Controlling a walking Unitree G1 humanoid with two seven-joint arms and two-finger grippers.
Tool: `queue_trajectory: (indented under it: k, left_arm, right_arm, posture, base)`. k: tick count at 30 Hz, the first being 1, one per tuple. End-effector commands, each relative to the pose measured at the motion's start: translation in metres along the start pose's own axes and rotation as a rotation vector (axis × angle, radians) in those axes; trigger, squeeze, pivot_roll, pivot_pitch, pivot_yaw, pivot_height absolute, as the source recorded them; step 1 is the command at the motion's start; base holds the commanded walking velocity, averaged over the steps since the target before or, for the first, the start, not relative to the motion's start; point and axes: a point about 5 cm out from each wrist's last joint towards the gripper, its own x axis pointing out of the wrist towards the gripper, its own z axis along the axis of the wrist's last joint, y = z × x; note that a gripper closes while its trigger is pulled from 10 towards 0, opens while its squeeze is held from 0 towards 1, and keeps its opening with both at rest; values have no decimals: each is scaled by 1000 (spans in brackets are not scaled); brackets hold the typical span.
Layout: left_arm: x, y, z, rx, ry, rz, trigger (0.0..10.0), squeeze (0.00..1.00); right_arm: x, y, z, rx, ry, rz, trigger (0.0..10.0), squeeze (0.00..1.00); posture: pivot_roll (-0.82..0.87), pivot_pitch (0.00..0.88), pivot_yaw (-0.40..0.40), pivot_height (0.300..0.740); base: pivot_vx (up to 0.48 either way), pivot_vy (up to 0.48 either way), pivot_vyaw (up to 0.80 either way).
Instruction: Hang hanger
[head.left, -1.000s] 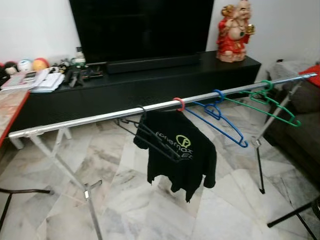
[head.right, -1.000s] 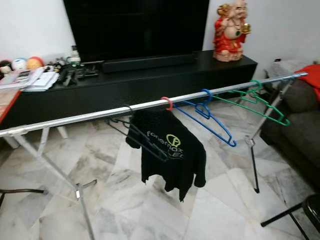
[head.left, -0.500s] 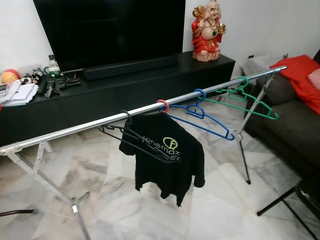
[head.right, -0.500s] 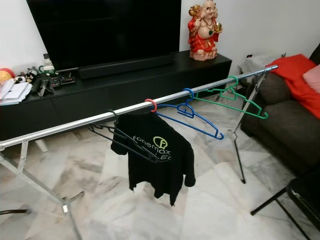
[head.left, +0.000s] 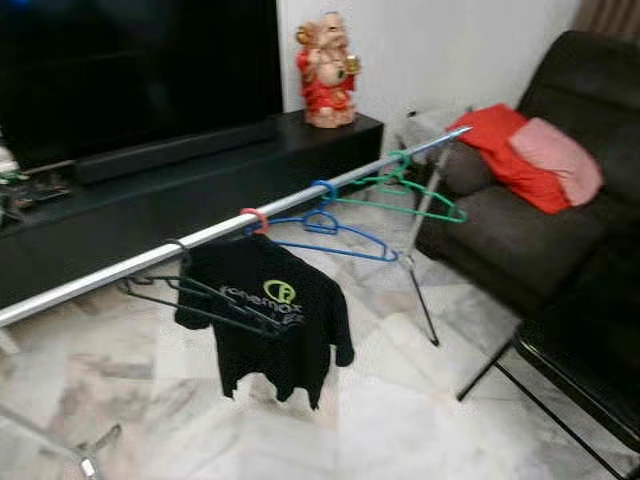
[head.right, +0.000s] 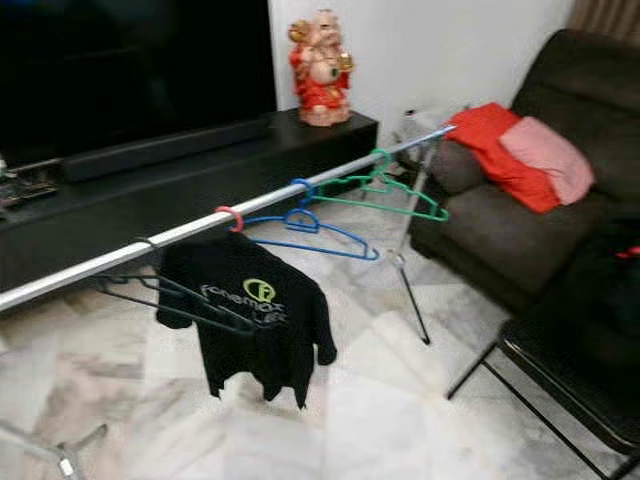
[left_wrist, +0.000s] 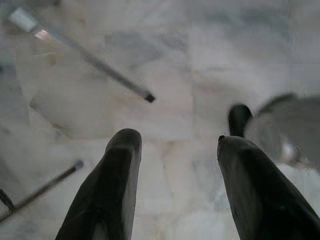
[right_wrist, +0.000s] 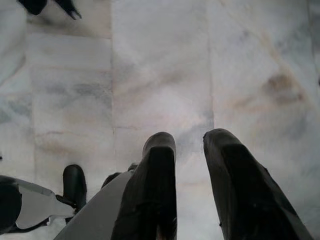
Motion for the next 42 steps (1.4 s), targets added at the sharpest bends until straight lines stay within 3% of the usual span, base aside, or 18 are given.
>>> queue_trajectory:
  k: [1,9,14,22,24,32,38,42]
  left_arm:
    - [2,-8,6,37,-12,-7,10000,0]
    - [8,-45,13,32,-25,-48,10000,0]
    - [9,-56,19,32,-34,-57,10000,0]
    - [10,-54,25,15,-55,-55,10000,0]
    - [10,-42,28,14,-63,-43,10000,0]
    - [7,-23,19,24,-42,-27,10000,0]
    - [8,-27,19,15,-37,-29,10000,0]
    - [10,-42,24,17,-46,-47,10000,0]
  right_arm:
    - [-2,-6,-6,-1,20,-15,10000,0]
    - [-2,-6,-6,2,21,-17,10000,0]
    - [-2,-6,-7,3,21,-18,10000,0]
    - [-2,-5,-7,-2,23,-17,10000,0]
    - [-3,-5,-7,10,13,-17,10000,0]
    - [-3,-5,-8,17,8,-21,10000,0]
    - [-3,-5,-8,13,12,-21,10000,0]
    - [-3,-5,-8,29,14,-21,10000,0]
  posture:
    - [103,0,36,740]
    - [100,0,38,740]
    - [97,0,41,740]
    - [95,0,43,740]
    - [92,0,46,740]
    - [89,0,47,740]
    - [92,0,45,740]
    - [89,0,46,740]
  base:
    - [0,-337,-744]
    - [0,-139,-745]
    - [0,0,-745]
    - [0,0,-744]
    - [0,0,0]
    - [32,0,0]
    - [298,0,0]
    - [331,0,-372]
